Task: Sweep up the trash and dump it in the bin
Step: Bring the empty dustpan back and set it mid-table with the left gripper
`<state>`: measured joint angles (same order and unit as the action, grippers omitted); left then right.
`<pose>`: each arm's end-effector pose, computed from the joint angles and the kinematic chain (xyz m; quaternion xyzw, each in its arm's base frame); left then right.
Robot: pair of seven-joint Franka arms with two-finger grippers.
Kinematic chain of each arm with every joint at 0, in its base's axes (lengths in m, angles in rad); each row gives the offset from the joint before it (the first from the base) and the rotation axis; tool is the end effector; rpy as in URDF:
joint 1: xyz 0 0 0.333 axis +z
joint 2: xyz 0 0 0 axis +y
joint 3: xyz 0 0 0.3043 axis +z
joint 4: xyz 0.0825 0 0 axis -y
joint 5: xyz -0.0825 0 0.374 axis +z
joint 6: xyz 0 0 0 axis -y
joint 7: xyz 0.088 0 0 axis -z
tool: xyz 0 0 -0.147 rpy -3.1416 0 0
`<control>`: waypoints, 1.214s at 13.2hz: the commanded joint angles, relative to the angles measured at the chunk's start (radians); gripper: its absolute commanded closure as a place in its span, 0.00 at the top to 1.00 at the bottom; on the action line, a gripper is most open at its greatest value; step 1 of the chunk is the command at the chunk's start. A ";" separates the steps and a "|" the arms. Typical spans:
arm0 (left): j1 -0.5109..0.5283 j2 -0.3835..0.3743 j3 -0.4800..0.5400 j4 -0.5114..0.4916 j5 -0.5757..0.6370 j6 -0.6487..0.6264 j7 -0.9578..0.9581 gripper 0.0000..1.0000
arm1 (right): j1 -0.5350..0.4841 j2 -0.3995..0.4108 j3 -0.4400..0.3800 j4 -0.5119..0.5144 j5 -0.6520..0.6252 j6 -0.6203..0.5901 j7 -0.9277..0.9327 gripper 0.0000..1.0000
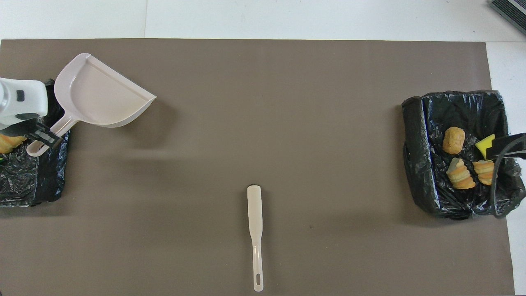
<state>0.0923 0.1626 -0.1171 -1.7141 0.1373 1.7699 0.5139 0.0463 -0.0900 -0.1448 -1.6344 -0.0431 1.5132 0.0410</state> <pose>0.5845 0.0056 0.4319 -0.9564 0.2815 0.0648 0.0425 0.5067 -0.0596 0.5857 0.9973 -0.0702 -0.0165 0.0146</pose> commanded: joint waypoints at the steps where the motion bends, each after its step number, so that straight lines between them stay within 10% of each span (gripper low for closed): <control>1: -0.110 -0.022 0.017 -0.050 -0.057 0.020 -0.260 0.00 | -0.009 -0.010 -0.001 -0.018 0.022 0.016 -0.012 1.00; 16: -0.661 0.221 0.019 -0.027 -0.232 0.437 -1.080 0.00 | 0.000 -0.014 0.002 -0.053 0.005 0.045 -0.007 1.00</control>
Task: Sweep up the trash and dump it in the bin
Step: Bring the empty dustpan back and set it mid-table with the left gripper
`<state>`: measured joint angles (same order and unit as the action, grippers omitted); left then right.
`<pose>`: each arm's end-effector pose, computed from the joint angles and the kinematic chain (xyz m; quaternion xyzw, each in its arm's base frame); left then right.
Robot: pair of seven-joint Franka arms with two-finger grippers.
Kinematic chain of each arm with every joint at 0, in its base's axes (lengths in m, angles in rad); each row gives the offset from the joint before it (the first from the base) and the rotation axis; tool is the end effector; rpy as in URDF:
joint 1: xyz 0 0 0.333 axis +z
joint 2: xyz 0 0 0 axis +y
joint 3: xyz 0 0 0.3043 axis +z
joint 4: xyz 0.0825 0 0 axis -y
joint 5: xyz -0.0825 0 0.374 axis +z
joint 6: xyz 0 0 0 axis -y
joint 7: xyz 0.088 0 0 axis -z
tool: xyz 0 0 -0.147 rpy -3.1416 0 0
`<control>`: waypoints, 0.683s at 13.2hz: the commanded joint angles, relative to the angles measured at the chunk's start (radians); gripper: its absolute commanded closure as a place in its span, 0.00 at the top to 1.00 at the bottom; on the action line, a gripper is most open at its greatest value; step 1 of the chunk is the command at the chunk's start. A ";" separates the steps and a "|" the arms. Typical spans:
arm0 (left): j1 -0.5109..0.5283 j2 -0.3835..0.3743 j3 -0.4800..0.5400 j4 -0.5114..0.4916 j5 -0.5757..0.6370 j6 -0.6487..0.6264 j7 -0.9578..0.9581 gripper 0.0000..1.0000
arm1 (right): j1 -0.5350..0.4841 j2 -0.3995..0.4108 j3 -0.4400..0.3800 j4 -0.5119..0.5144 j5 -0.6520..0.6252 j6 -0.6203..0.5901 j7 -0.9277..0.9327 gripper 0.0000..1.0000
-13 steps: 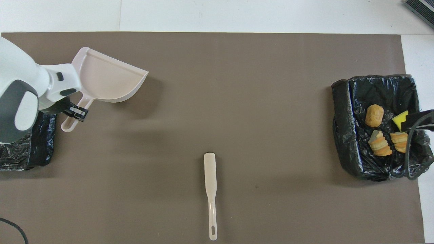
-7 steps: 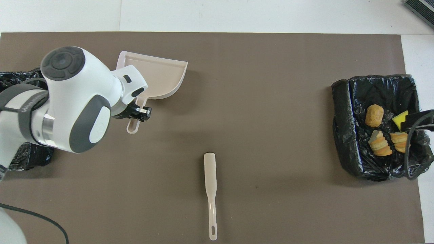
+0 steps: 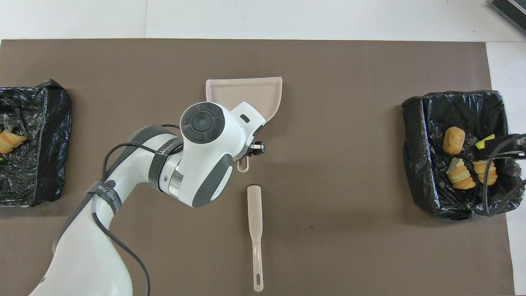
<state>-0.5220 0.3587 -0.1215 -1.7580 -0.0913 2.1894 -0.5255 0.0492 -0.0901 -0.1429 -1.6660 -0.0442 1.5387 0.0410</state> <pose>0.5152 -0.3884 0.3272 0.9971 -0.0292 -0.0017 0.0699 0.5088 -0.0573 0.5735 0.9974 -0.0672 -0.0195 0.0152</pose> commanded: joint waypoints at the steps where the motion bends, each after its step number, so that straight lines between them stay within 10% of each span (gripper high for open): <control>1: -0.046 0.023 0.022 0.012 -0.004 0.013 -0.041 0.00 | -0.003 -0.014 0.000 -0.021 0.007 0.020 -0.007 1.00; 2: -0.046 0.023 0.022 0.012 -0.004 0.013 -0.041 0.24 | -0.002 -0.014 0.000 -0.021 0.009 0.020 -0.007 1.00; 3: -0.043 0.020 0.022 0.012 -0.005 0.012 -0.044 0.99 | -0.002 -0.014 0.000 -0.021 0.012 0.020 -0.007 1.00; 9: 0.065 -0.060 0.036 0.035 0.001 -0.066 -0.028 1.00 | 0.000 -0.016 0.000 -0.021 0.015 0.020 -0.007 1.00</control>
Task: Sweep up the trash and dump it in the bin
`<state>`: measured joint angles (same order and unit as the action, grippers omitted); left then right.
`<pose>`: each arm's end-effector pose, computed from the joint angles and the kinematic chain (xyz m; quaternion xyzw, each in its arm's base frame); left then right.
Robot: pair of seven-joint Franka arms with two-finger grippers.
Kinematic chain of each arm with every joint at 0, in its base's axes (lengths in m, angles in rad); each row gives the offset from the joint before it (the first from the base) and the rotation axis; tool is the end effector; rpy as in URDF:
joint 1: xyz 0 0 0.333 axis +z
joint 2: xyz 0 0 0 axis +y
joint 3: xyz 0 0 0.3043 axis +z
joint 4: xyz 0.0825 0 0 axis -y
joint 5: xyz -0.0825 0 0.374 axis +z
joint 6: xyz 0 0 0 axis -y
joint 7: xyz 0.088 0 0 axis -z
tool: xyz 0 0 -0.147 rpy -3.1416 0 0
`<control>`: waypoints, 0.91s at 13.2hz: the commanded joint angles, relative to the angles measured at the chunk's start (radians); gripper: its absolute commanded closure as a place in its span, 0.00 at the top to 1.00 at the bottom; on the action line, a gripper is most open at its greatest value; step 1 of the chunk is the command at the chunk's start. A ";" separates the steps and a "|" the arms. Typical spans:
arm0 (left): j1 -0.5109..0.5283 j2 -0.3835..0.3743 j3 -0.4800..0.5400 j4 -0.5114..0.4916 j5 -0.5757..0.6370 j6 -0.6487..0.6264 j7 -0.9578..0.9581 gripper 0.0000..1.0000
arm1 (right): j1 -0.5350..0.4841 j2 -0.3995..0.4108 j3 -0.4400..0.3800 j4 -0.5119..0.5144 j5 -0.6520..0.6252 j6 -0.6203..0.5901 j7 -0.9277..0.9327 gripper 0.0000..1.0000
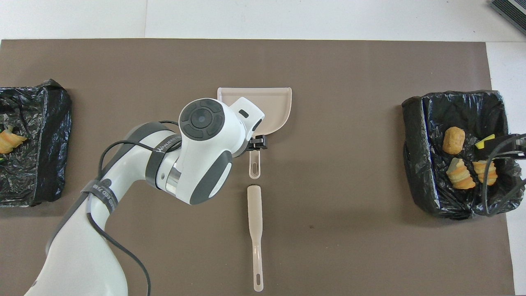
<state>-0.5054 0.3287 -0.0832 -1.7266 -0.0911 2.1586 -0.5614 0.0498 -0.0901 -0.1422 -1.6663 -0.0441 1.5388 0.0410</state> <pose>0.5376 -0.3627 0.3572 0.9972 0.0126 0.0150 0.0722 0.5088 -0.0566 0.5734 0.9975 -0.0665 -0.0195 0.0152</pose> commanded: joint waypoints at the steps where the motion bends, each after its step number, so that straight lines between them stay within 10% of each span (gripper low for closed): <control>1: 0.066 -0.037 0.002 0.012 0.028 -0.045 0.012 1.00 | -0.001 -0.014 0.001 -0.021 0.015 0.020 -0.007 1.00; 12: 0.436 -0.192 0.010 0.114 0.056 -0.386 0.590 1.00 | -0.001 -0.016 0.000 -0.021 0.017 0.023 -0.007 1.00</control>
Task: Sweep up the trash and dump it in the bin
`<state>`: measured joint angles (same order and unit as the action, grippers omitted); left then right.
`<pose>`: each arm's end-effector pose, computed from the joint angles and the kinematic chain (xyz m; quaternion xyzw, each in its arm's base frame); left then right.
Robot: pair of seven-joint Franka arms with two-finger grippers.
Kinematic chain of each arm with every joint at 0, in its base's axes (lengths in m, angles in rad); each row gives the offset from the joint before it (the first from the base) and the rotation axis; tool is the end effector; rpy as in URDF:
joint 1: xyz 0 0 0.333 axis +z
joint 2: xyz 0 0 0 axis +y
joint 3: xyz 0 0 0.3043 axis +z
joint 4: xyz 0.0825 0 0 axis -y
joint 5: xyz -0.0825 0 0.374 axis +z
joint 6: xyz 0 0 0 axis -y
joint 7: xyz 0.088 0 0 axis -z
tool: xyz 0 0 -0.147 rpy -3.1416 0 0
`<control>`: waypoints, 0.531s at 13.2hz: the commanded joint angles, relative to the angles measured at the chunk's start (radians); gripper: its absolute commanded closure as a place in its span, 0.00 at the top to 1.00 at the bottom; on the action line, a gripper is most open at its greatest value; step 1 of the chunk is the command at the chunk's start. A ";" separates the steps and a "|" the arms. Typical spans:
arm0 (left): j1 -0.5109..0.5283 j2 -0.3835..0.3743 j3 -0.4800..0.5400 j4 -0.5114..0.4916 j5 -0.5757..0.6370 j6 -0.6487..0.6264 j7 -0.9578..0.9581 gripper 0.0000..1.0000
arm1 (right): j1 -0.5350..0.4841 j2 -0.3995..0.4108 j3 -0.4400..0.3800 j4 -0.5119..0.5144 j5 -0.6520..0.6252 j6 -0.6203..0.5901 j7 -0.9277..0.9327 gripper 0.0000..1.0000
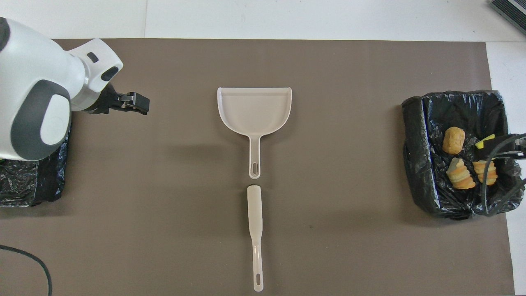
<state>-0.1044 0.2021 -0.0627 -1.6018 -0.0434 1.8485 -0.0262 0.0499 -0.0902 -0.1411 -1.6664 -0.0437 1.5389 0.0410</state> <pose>0.6102 -0.1056 0.4659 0.9973 -0.0641 0.0197 0.0293 0.5089 -0.0559 0.5734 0.9975 -0.0659 -0.0195 0.0150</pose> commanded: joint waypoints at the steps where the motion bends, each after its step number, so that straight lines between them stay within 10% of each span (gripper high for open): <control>1: 0.046 -0.090 -0.011 -0.010 0.011 -0.121 0.066 1.00 | -0.001 -0.016 -0.002 -0.023 0.016 0.023 -0.007 1.00; 7: 0.112 -0.231 0.012 -0.013 0.017 -0.288 0.166 1.00 | 0.001 -0.016 0.000 -0.021 0.016 0.023 0.010 1.00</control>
<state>-0.0303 -0.0006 -0.0482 -1.5999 -0.0367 1.5888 0.1046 0.0500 -0.0902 -0.1410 -1.6664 -0.0436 1.5398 0.0414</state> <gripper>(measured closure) 0.000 0.000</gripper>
